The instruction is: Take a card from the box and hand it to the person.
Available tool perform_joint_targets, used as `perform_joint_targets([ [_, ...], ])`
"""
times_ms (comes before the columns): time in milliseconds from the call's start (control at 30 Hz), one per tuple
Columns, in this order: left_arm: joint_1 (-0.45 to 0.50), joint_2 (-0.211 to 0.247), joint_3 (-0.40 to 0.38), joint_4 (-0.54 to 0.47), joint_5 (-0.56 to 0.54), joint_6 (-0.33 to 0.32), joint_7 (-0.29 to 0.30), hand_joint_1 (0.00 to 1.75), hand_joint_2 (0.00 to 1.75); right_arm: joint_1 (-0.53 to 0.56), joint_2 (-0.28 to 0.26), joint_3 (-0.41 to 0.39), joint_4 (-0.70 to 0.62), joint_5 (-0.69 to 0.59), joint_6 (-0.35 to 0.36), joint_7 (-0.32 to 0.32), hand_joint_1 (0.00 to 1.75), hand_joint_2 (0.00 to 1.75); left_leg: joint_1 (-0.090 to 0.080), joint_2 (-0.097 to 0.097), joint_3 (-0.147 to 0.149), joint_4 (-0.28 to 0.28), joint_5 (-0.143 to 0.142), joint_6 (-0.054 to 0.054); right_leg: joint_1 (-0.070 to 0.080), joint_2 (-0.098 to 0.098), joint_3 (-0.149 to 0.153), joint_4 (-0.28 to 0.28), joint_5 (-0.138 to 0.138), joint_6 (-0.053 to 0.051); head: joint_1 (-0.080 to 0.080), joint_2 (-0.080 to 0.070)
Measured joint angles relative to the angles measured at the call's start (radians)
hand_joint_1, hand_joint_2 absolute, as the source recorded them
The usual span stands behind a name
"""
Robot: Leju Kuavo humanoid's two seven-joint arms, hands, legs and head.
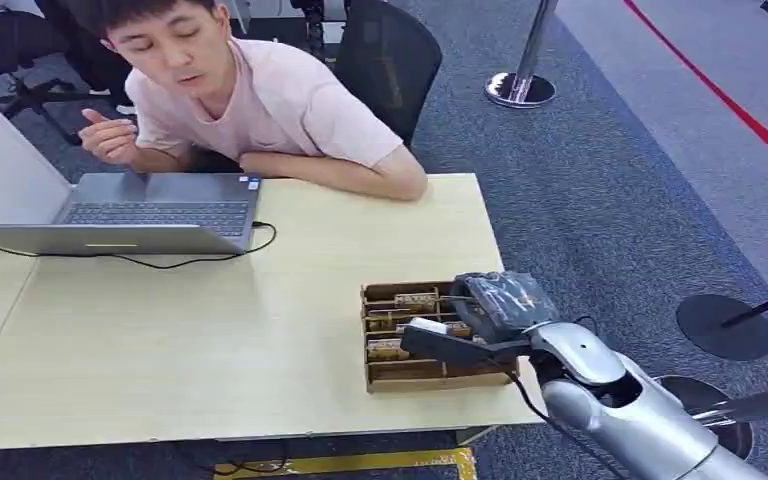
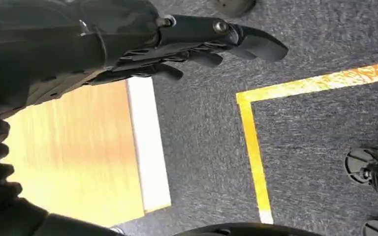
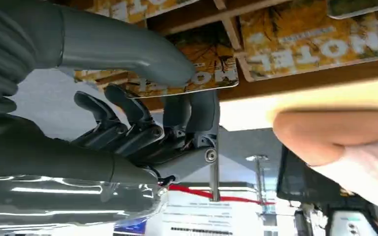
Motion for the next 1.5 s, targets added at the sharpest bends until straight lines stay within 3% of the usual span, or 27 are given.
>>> perform_joint_targets([
  [167,0.0,0.0,0.003,0.0,0.0,0.002,0.003,0.0,1.75,0.0,0.012,-0.014,-0.029,-0.017,-0.116,-0.083,1.52,1.75,0.0,0.0,0.0,0.0,0.0,0.0,0.0,0.0,0.0,0.0,0.0,0.0,0.0,0.0],
  [300,-0.001,0.0,0.003,0.0,0.0,0.002,0.0,0.0,1.75,-0.001,0.038,-0.043,-0.055,-0.041,-0.266,-0.193,1.52,1.75,0.0,0.0,0.0,0.0,0.0,0.0,0.0,0.0,0.0,0.0,0.0,0.0,0.0,0.0],
  [500,-0.001,-0.002,0.002,0.0,-0.005,0.001,-0.003,0.0,1.75,-0.005,0.082,-0.065,-0.048,-0.042,-0.381,-0.301,1.52,1.75,0.0,0.0,0.0,0.0,0.0,0.0,0.0,0.0,0.0,0.0,0.0,0.0,0.0,0.0],
  [667,-0.003,-0.002,0.002,0.0,-0.02,-0.001,-0.004,0.0,1.75,-0.038,0.125,-0.06,0.043,0.044,-0.446,-0.343,1.52,1.75,0.0,0.0,0.0,0.0,0.0,0.0,0.0,0.0,0.0,0.0,0.0,0.0,0.0,0.0],
  [1000,-0.008,-0.002,0.0,0.0,-0.048,-0.011,-0.01,0.0,1.75,-0.232,0.29,-0.031,0.474,0.258,-0.683,-0.333,1.52,1.75,0.001,0.001,0.0,0.0,0.0,0.0,0.0,0.001,0.0,0.001,0.0,0.0,0.0,0.0],
  [1167,-0.008,-0.002,-0.002,0.0,-0.057,-0.011,-0.009,0.0,1.75,-0.321,0.372,-0.047,0.66,0.365,-0.696,-0.333,1.52,1.75,0.0,0.001,0.0,0.0,0.0,0.0,0.0,0.002,0.0,0.001,0.0,0.0,0.0,0.0],
  [1400,-0.008,0.0,-0.006,0.0,-0.068,-0.019,-0.007,0.0,1.75,-0.41,0.435,-0.077,0.858,0.445,-0.698,-0.298,1.52,1.75,0.0,0.001,0.0,0.0,0.0,0.0,0.0,0.002,0.0,0.0,0.0,0.0,0.0,0.0],
  [1433,-0.008,0.0,-0.006,0.0,-0.072,-0.023,-0.007,0.0,1.75,-0.42,0.441,-0.08,0.882,0.452,-0.698,-0.293,0.0,1.75,0.0,0.001,0.0,0.0,0.0,0.0,0.0,0.002,0.0,0.0,0.0,0.0,0.0,0.0],
  [1500,-0.008,0.0,-0.009,0.0,-0.079,-0.034,-0.009,0.0,1.75,-0.435,0.451,-0.088,0.92,0.452,-0.698,-0.287,0.0,1.75,0.0,0.001,0.0,0.0,0.0,0.0,0.0,0.002,0.0,0.0,0.0,0.0,0.0,0.0],
])
